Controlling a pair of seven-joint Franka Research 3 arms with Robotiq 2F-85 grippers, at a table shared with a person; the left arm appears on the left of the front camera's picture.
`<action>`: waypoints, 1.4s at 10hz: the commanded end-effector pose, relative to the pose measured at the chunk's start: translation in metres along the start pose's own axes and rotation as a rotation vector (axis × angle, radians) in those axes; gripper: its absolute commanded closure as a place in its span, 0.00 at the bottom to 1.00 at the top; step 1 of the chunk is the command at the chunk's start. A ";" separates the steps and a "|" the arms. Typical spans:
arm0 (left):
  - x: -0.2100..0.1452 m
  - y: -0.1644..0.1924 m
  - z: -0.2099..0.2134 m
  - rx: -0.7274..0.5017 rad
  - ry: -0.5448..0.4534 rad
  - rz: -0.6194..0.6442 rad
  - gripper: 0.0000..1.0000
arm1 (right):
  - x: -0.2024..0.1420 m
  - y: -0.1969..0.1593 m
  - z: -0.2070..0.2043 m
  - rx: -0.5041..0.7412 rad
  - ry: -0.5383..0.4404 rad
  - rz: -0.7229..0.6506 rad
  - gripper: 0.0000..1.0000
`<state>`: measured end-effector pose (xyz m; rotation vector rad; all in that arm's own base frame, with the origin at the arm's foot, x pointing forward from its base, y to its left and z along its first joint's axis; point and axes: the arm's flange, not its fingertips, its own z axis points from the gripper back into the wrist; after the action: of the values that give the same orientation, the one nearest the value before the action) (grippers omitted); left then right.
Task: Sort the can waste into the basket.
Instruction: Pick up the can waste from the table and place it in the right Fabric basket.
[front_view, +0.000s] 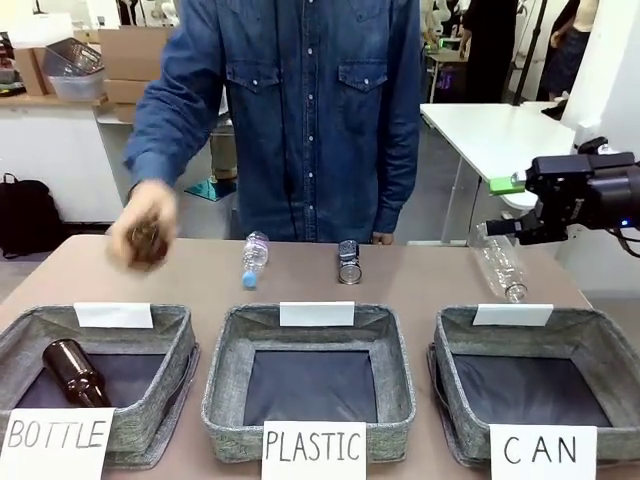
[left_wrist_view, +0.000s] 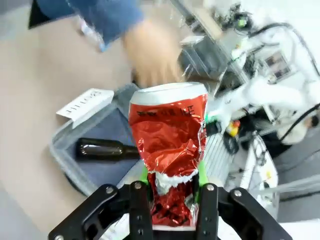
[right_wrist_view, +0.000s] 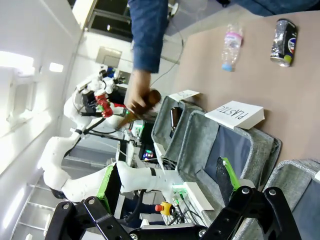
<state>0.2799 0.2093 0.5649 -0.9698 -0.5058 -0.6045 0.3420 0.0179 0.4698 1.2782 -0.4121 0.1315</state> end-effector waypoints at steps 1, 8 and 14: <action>-0.020 0.000 0.020 -0.017 -0.191 0.005 1.00 | 0.003 0.001 -0.003 0.022 -0.015 0.006 0.00; -0.035 0.013 0.034 -0.124 -0.184 -0.022 1.00 | 0.003 0.001 -0.003 0.022 -0.015 0.006 0.00; 0.112 0.082 -0.205 -0.329 0.459 -0.132 1.00 | -0.016 0.102 0.109 -0.258 -0.176 0.145 0.00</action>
<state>0.4110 0.0601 0.4844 -1.1381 -0.1906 -0.8728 0.3034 -0.0293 0.5440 1.1111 -0.6163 0.1286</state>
